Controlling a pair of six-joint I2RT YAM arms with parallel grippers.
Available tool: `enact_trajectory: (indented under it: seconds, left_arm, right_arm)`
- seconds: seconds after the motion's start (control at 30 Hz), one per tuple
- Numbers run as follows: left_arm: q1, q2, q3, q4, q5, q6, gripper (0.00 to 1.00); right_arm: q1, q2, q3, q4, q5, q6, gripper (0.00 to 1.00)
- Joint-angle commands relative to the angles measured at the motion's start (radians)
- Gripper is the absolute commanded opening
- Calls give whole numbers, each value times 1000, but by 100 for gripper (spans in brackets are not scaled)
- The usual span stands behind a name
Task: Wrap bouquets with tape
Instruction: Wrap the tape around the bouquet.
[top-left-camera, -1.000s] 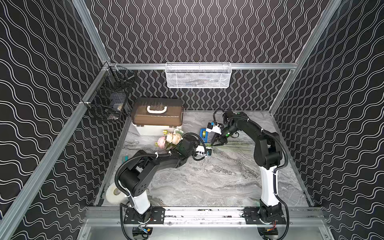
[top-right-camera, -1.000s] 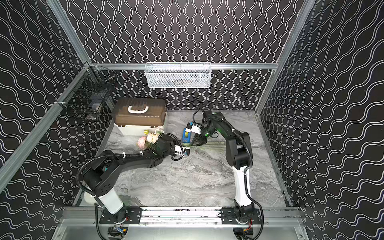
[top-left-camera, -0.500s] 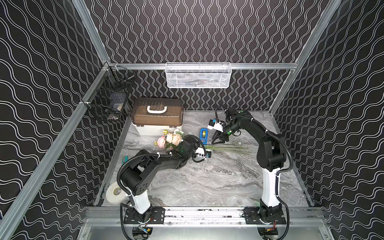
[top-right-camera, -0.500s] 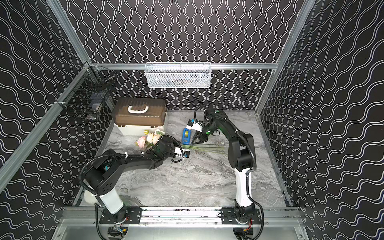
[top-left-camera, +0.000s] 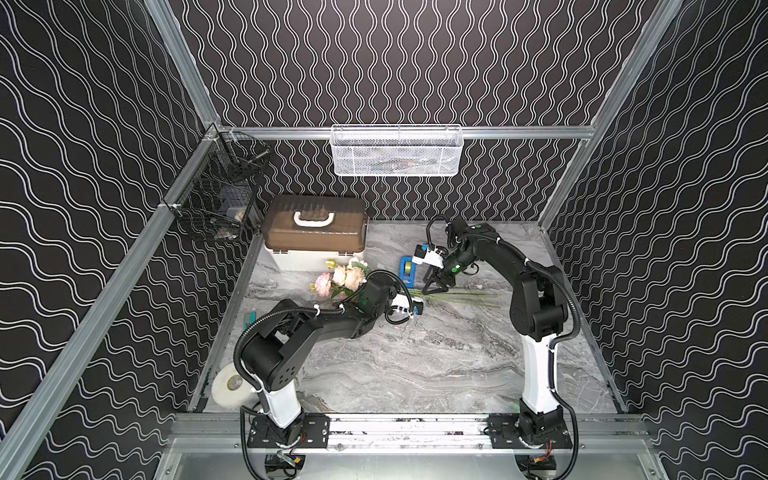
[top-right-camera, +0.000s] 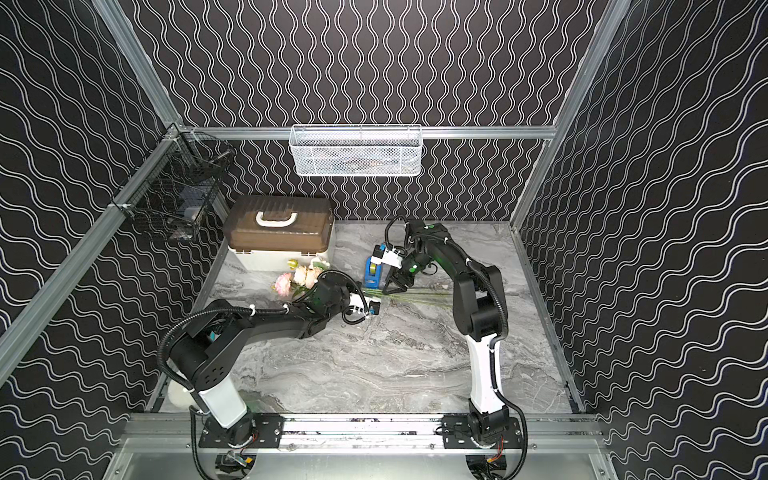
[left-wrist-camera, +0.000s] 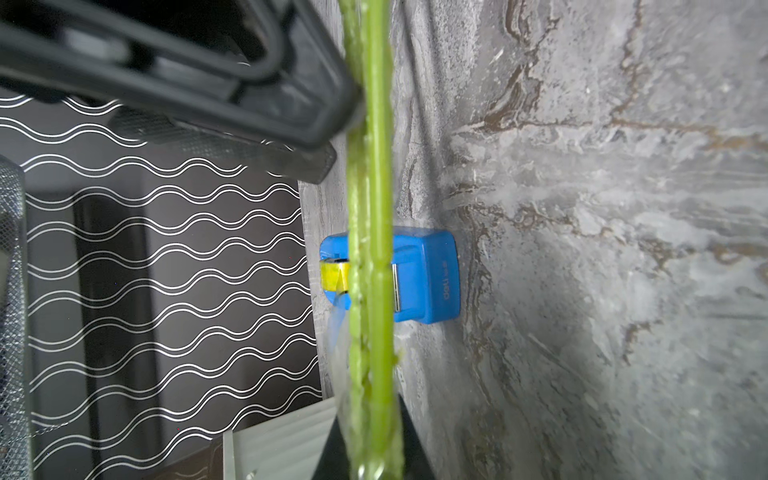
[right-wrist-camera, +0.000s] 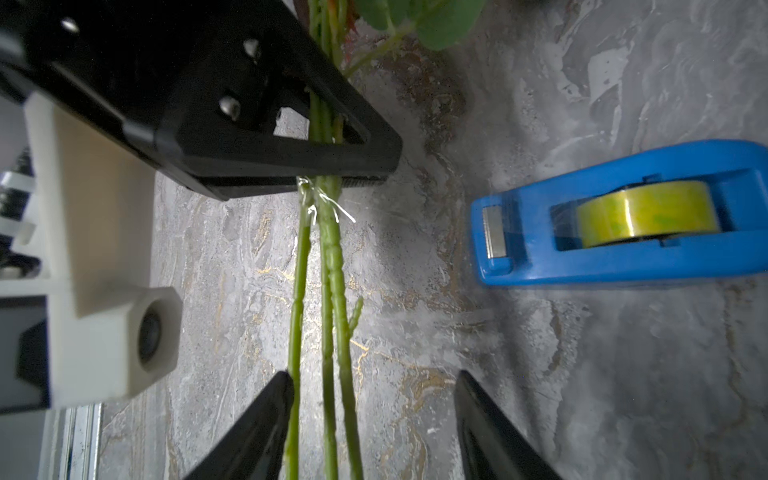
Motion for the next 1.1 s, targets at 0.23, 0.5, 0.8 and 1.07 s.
enact_trajectory:
  seconds: [0.23, 0.5, 0.8, 1.07]
  left_arm:
    - [-3, -18, 4, 37, -7, 38, 0]
    - [-5, -13, -9, 32, -7, 53, 0]
    - [-5, 0, -7, 43, -11, 55, 0]
    - [-6, -7, 1, 37, -10, 53, 0]
  right_arm:
    - [28, 54, 41, -48, 6, -56, 71]
    - [0, 2, 14, 80, 25, 36, 79]
    - [-9, -66, -41, 55, -49, -14, 99]
    - [-2, -14, -14, -7, -29, -42, 99]
